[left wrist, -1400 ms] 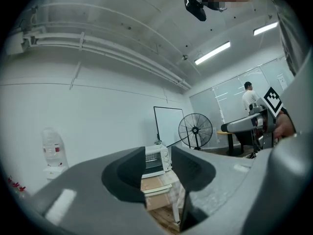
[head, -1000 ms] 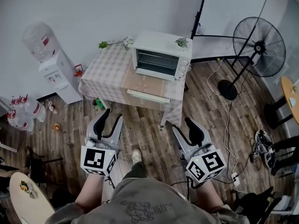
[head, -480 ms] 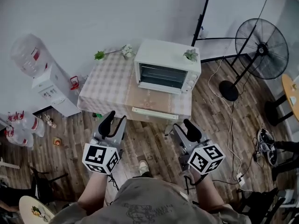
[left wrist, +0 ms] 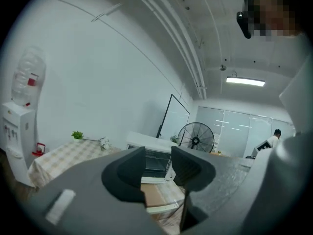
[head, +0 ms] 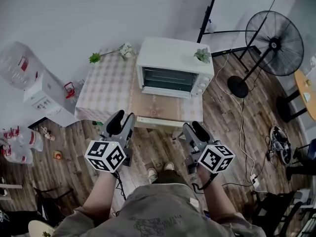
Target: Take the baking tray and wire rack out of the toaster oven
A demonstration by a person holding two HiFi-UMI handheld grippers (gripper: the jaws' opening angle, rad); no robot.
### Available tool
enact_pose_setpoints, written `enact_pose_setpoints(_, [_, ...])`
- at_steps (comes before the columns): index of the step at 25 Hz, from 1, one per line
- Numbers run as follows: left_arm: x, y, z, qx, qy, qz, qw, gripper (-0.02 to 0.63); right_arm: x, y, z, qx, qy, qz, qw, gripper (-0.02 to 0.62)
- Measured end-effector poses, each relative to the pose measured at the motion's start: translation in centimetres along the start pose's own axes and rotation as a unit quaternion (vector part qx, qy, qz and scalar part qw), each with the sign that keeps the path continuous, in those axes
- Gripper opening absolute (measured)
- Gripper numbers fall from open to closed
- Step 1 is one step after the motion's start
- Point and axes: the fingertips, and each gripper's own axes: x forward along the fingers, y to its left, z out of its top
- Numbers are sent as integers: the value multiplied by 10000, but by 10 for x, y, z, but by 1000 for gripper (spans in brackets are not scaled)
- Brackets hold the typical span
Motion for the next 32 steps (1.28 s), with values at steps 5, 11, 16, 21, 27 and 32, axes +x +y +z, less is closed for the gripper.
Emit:
enact_pose_setpoints(5, [36, 16, -13, -496, 103, -120, 9986, 172, 25, -34, 2, 381, -68, -207, 9990, 241])
enact_pose_setpoints(11, [86, 41, -32, -1023, 303, -85, 9943, 172, 64, -78, -2, 641, 92, -415, 9970, 240])
enact_pose_setpoints(16, [137, 63, -50, -1330, 584, -32, 9894, 172, 105, -111, -4, 962, 249, -475, 9939, 239])
enact_pose_setpoints(21, [186, 82, -71, -1697, 775, 20, 9824, 172, 144, -145, -1, 1377, 248, -549, 9886, 239])
enact_pose_setpoints(27, [240, 104, -103, -2435, 897, 110, 9657, 172, 188, -185, -1, 1896, 208, -527, 9802, 238])
enact_pose_setpoints(32, [274, 121, -138, -3386, 976, 211, 9356, 172, 218, -217, -9, 2391, 159, -452, 9698, 237])
